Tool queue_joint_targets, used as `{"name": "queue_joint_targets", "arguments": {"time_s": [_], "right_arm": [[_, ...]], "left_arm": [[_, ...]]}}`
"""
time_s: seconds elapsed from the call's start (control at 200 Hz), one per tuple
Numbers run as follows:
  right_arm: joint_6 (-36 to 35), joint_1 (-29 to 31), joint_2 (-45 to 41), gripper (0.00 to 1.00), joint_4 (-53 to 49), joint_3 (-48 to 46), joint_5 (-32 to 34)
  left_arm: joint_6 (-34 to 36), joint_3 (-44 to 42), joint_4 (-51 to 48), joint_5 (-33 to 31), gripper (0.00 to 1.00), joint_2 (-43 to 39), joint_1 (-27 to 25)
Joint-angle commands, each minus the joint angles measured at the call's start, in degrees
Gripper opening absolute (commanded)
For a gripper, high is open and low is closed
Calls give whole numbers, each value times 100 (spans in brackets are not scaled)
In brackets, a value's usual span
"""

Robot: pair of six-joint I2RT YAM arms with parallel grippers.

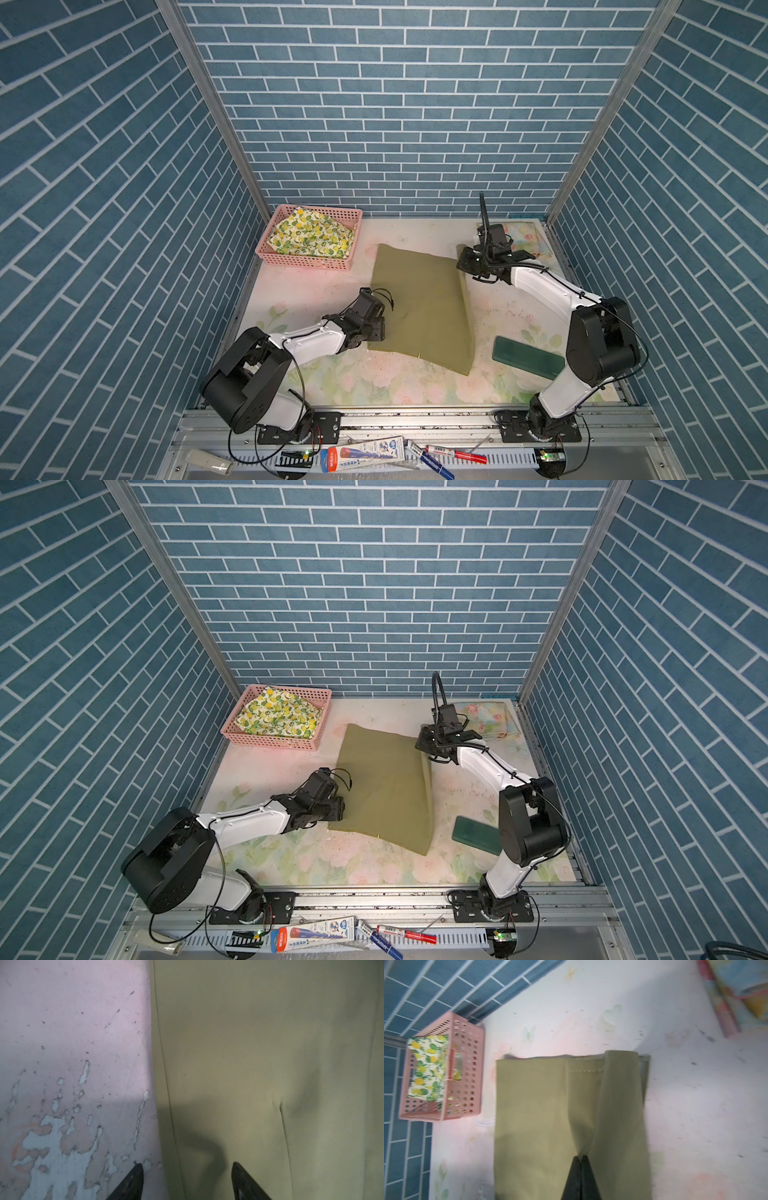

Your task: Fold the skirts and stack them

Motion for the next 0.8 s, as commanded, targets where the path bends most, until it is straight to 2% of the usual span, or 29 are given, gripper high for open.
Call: {"name": "queue_joint_targets", "arguments": {"time_s": [0.0,0.175,0.36,0.385,0.4,0.47,0.51,0.55,0.605,0.705,0.795], "right_arm": [[614,485,573,0,84,880,359],[1035,836,1771,0,73,2283,387],[1096,819,2228,0,197,2767,290],[1051,819,2216,5,198,2757,289],[1022,819,2206,12,194,2749,289],[849,785,2074,49,95,2683,289],[769,754,1929,62,95,2546,316],[703,721,1756,71,91,2375,368],[596,653,1516,77,49,2154,417],[471,482,955,78,29,1552,619],[446,293,400,78,159,812,702]], "left_arm": [[-141,-366,-81,209,67,-58,30],[-203,-597,-162,60,67,-445,33],[-232,-705,-234,0,68,-650,31],[-240,-711,-228,-10,68,-652,33],[-236,-718,-226,-14,68,-644,34],[-247,-707,-183,13,68,-577,34],[-245,-708,-144,46,68,-531,31],[-251,-713,-92,72,68,-466,28],[-253,-677,-20,154,67,-355,30],[-252,-626,77,273,63,-146,28],[-270,-617,217,372,50,15,10]]}}
